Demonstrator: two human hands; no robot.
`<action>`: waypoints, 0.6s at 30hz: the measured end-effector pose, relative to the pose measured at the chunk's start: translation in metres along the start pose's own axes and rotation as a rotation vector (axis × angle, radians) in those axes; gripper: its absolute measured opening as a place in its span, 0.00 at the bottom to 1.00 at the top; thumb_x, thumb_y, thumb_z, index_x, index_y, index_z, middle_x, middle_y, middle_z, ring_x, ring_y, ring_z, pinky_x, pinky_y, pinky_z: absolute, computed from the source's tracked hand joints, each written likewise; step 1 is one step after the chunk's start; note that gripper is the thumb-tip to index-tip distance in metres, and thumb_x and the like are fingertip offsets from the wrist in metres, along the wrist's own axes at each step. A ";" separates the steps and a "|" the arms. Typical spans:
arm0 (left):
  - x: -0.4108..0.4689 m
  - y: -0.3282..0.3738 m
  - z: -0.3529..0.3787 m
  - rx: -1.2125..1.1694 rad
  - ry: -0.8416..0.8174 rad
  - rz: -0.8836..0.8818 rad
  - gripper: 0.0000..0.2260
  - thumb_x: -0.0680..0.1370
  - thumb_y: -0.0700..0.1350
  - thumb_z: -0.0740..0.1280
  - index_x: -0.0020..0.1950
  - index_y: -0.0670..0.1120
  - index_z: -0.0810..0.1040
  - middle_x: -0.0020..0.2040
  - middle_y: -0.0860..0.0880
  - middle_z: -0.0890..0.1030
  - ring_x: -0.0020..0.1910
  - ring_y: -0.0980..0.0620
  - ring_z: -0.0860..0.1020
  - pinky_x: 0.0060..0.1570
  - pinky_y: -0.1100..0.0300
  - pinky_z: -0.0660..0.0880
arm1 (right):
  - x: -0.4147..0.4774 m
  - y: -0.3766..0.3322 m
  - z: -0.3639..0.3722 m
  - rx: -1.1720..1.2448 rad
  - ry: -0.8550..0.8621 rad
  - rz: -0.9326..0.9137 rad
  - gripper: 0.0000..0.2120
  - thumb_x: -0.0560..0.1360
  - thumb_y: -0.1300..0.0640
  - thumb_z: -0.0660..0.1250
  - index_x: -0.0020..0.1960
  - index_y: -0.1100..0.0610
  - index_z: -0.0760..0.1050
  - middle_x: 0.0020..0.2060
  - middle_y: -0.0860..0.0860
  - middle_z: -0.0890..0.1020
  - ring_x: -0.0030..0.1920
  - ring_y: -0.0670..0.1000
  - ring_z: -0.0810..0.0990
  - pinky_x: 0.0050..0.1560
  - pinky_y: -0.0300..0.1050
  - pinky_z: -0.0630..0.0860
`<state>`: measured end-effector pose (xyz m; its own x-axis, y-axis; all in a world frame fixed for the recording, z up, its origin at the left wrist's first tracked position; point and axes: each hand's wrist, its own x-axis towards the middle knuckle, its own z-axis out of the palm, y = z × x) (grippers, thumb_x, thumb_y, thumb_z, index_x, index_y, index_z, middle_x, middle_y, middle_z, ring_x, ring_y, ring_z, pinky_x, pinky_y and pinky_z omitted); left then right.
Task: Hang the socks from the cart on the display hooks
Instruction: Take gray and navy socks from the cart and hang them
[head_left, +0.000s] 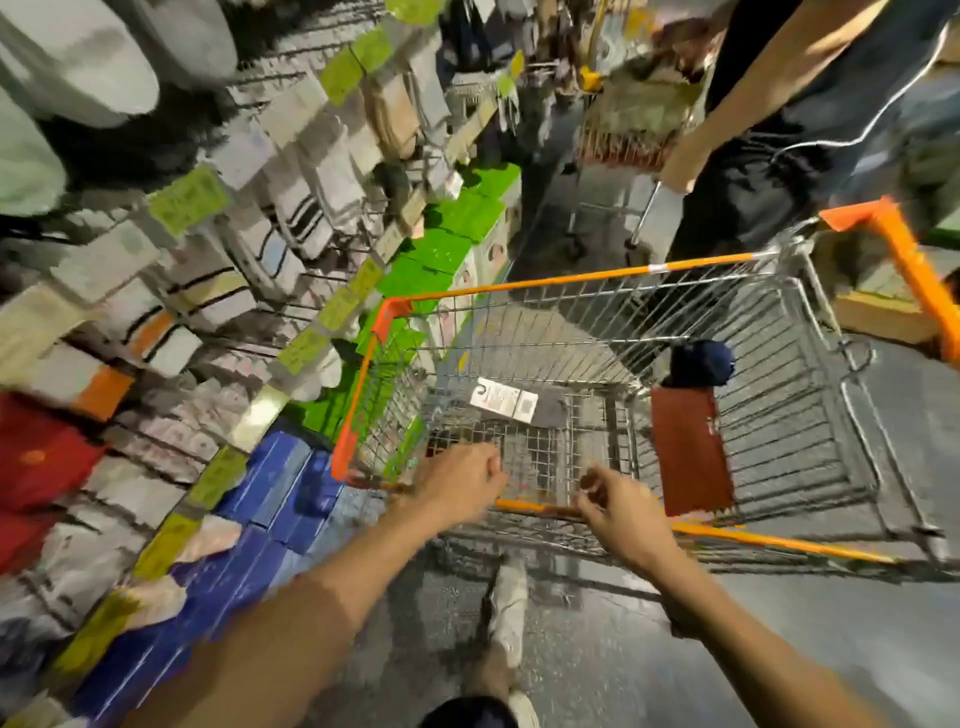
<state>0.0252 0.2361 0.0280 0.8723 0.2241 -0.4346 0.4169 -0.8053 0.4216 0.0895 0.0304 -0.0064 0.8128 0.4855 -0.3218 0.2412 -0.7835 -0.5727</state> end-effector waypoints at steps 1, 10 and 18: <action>0.032 -0.002 0.014 -0.068 -0.042 -0.049 0.07 0.81 0.50 0.65 0.47 0.48 0.76 0.37 0.54 0.75 0.41 0.50 0.74 0.37 0.58 0.65 | 0.020 0.015 -0.001 -0.010 -0.021 0.050 0.10 0.79 0.51 0.67 0.56 0.57 0.77 0.48 0.52 0.84 0.50 0.55 0.82 0.46 0.47 0.74; 0.250 -0.036 0.107 -0.613 -0.133 -0.489 0.08 0.80 0.46 0.69 0.43 0.44 0.79 0.36 0.47 0.77 0.35 0.50 0.76 0.39 0.59 0.75 | 0.194 0.103 0.015 -0.149 -0.149 0.317 0.19 0.81 0.50 0.64 0.68 0.57 0.70 0.61 0.57 0.80 0.59 0.61 0.79 0.54 0.51 0.76; 0.371 -0.081 0.173 -1.035 -0.084 -0.843 0.20 0.77 0.52 0.72 0.66 0.45 0.75 0.46 0.47 0.79 0.38 0.52 0.77 0.33 0.58 0.77 | 0.339 0.131 0.102 -0.142 -0.360 0.247 0.23 0.83 0.55 0.61 0.76 0.58 0.61 0.70 0.61 0.71 0.72 0.61 0.68 0.70 0.52 0.66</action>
<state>0.2706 0.2893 -0.3049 0.2517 0.3793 -0.8904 0.8495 0.3542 0.3910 0.3425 0.1321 -0.2673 0.6255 0.3613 -0.6915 0.1541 -0.9260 -0.3445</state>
